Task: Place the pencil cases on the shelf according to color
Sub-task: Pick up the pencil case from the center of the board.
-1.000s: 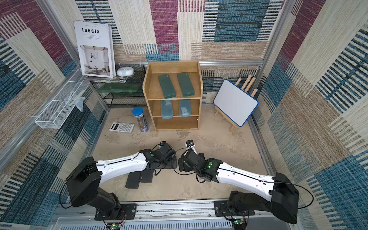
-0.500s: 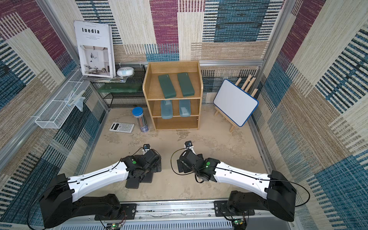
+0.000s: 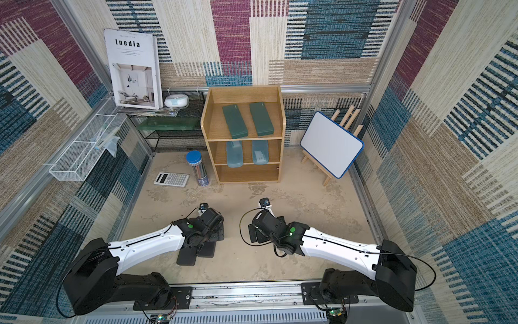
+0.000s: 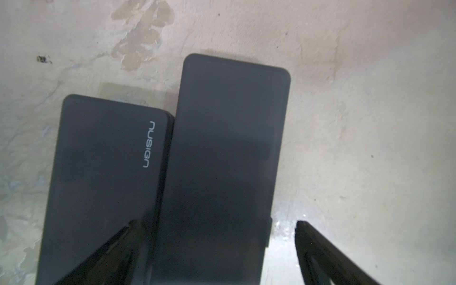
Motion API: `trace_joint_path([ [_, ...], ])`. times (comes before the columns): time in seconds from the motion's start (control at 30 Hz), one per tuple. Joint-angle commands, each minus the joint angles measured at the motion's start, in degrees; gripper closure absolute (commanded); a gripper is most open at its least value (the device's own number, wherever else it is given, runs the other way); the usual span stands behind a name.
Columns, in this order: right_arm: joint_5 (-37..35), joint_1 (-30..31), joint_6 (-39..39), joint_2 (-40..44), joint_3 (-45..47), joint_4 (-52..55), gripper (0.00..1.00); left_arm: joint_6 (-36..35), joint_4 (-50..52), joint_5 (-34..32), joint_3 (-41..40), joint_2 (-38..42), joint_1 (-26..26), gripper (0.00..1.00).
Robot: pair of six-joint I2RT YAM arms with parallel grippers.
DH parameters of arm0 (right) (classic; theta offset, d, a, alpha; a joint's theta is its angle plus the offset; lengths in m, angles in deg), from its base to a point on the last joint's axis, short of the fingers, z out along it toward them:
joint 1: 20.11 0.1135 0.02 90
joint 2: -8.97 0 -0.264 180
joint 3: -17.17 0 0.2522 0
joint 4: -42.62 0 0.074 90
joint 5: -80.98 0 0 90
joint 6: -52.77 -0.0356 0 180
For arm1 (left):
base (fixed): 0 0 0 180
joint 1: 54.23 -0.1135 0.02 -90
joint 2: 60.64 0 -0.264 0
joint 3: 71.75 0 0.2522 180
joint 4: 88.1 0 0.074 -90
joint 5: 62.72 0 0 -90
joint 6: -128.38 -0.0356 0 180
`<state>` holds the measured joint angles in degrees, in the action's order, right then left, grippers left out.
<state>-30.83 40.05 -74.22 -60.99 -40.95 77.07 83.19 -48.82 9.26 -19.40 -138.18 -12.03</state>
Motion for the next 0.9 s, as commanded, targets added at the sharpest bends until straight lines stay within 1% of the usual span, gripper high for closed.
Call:
trace_joint_path([
  [0.0, -0.18, 0.04, -0.49, -0.01, 0.32, -0.03, 0.01, 1.30, -2.40, 6.93, -0.79, -0.43, 0.08, 0.01],
  [0.2, -0.12, 0.04, -0.69, -0.61, 0.15, -0.25, 0.01, 1.79, -2.55, 7.39, -0.69, -2.91, 0.07, 0.00],
  [0.43, -0.16, 0.04, -0.65, -0.53, 0.29, 0.32, 0.01, 3.96, 0.10, 3.61, -1.49, -4.07, 0.01, 0.01],
  [0.57, -0.50, 0.05, -0.88, -0.37, 0.49, 0.40, 0.01, 3.86, -0.64, 6.64, -1.16, -3.67, 0.15, 0.01],
  [0.67, -1.17, 0.04, -1.85, -0.49, 0.59, 0.32, 0.01, 5.00, 0.06, 8.28, 0.41, -3.48, 2.40, 0.01],
  [0.87, -2.92, 0.04, -3.50, -0.72, 0.32, 1.66, 0.01, 9.43, 2.16, 10.90, 3.52, -5.39, 7.02, 0.01],
])
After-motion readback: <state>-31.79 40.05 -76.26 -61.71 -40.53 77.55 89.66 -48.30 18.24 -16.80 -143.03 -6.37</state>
